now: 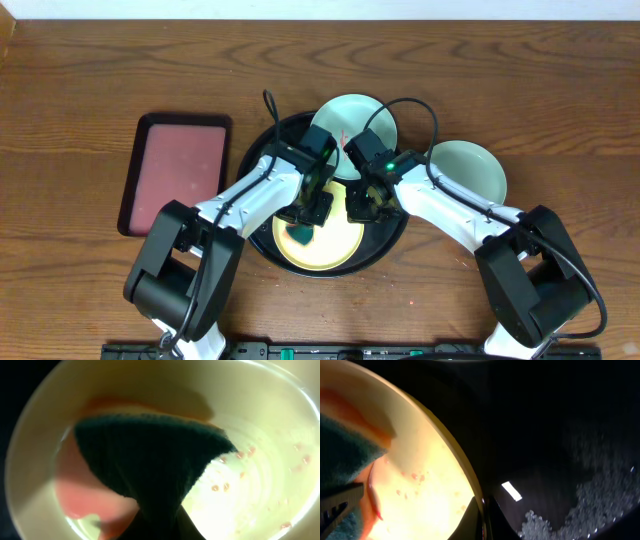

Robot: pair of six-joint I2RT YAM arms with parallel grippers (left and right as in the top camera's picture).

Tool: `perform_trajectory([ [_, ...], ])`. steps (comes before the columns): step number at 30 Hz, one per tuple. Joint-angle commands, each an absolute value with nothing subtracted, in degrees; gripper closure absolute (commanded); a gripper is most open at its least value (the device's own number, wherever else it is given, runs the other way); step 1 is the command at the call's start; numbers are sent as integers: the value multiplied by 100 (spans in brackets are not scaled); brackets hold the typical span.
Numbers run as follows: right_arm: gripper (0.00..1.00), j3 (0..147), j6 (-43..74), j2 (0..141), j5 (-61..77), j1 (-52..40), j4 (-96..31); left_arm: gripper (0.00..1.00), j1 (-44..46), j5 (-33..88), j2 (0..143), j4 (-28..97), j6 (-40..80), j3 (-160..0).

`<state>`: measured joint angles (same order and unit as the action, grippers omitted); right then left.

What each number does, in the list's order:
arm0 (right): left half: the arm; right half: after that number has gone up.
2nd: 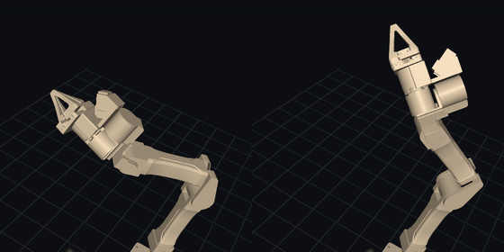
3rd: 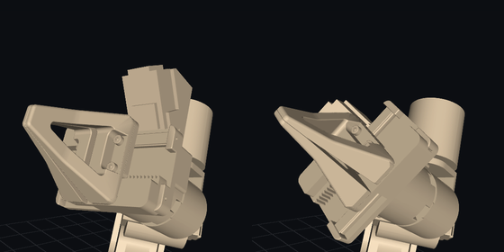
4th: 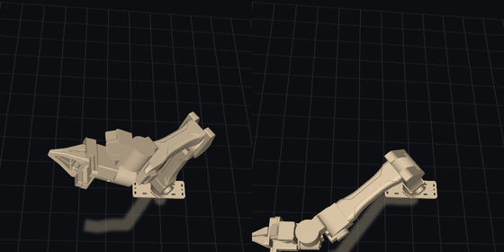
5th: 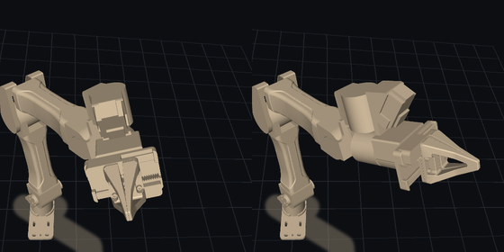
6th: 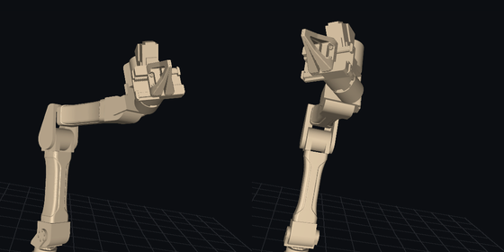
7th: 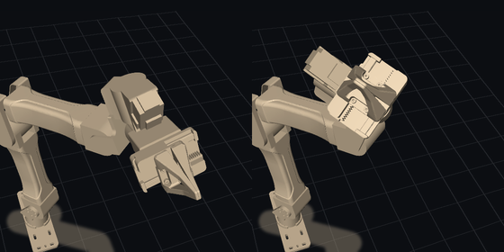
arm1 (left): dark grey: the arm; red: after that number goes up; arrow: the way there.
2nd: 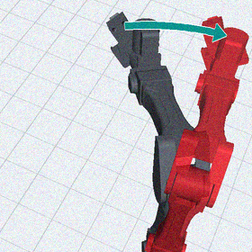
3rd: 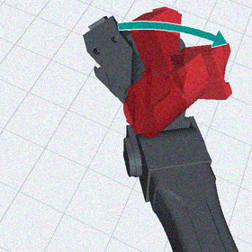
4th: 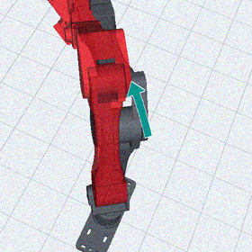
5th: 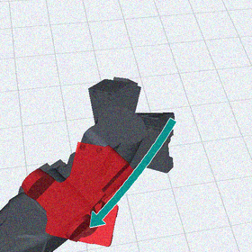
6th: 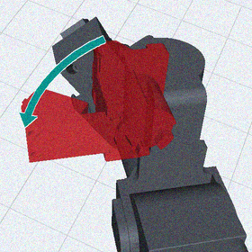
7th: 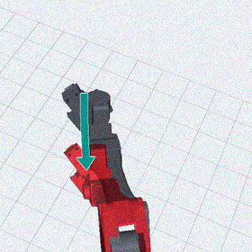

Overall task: Clean dirty plates on tray and stack at the side
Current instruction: 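Scrub the yellow plate with the sponge in the left gripper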

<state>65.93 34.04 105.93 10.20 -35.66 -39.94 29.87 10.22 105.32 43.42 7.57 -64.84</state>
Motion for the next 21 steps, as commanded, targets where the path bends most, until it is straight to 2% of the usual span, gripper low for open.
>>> perform_trajectory([
  [1, 99, 6705, 3444, 10613, 1229, -3566, -3734, 93, 2882, -130, 10652, 4191, 2338, -6322],
  [13, 96, 6705, 3468, 10868, 1553, -3326, -3507, 93, 2755, 97, 9867, 4257, 3183, -6340],
  [21, 99, 6702, 3465, 10947, 1662, -3225, -3507, 93, 2801, 99, 9688, 4445, 4464, -6189],
])
